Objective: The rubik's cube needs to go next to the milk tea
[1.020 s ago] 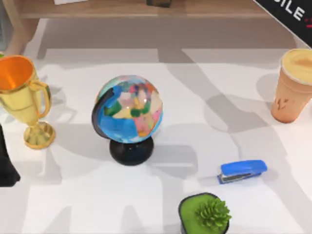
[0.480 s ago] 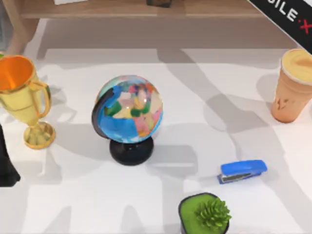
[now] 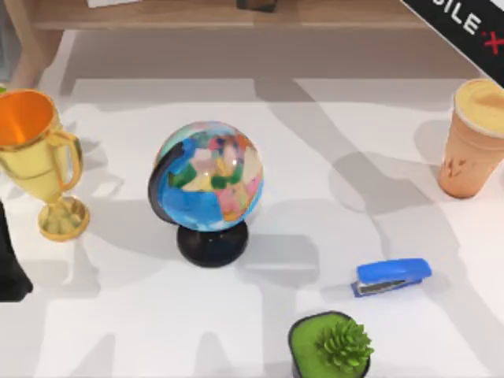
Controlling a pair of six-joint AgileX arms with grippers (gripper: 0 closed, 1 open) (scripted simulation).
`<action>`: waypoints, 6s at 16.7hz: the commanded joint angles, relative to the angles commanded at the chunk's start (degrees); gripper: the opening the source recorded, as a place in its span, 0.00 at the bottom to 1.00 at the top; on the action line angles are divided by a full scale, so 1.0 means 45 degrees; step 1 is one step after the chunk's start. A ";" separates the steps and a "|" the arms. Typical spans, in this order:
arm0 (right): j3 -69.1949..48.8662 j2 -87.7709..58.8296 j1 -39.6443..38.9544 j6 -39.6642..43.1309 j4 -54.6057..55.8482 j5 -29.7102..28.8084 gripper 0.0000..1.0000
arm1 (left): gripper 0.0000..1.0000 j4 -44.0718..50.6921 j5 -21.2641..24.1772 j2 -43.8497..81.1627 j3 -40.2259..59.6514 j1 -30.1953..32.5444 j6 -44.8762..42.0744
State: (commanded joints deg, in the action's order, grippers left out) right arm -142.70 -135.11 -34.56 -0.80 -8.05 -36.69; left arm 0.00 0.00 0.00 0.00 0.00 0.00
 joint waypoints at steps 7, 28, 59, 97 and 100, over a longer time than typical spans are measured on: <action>0.0000 0.0000 0.0000 0.0000 0.0000 0.0000 0.00 | 1.00 0.0000 0.0000 0.0000 0.0000 0.0000 0.0000; -0.1552 -0.0537 -0.0089 -0.0044 -0.0983 -0.0001 0.00 | 1.00 0.0000 0.0000 0.0000 0.0000 0.0000 0.0000; 0.2744 -0.1148 0.2319 -0.5411 -1.5887 0.8129 0.00 | 1.00 0.0000 0.0000 0.0000 0.0000 0.0000 0.0000; 0.3824 -0.1142 0.2358 -0.5423 -1.4885 0.8151 0.68 | 1.00 0.0000 0.0000 0.0000 0.0000 0.0000 0.0000; 0.3824 -0.1142 0.2358 -0.5423 -1.4885 0.8151 0.90 | 1.00 0.0000 0.0000 0.0000 0.0000 0.0000 0.0000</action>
State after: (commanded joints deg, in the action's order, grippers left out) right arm -125.49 -140.25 -23.95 -25.20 -75.04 -0.01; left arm 0.00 0.00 0.00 0.00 0.00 0.00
